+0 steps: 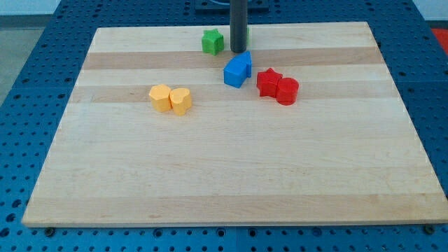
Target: Move the green star left to the green circle
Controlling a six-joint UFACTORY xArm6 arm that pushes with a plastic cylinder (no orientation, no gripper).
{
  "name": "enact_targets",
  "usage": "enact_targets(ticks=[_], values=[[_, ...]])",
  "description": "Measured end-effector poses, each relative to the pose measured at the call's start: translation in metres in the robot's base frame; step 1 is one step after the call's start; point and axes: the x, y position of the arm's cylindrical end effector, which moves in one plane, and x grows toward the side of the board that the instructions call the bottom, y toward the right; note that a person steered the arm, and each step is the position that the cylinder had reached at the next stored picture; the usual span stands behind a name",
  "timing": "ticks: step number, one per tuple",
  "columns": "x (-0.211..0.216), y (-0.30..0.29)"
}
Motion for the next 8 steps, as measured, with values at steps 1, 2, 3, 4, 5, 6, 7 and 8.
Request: enact_targets(ticks=[1,2,3,4,5,6,7,8], values=[[0.0,-0.009],[0.008,-0.055],[0.018,-0.096],[0.031,-0.113],[0.007,-0.128],[-0.012,-0.114],[-0.012,-0.075],[-0.012,-0.065]])
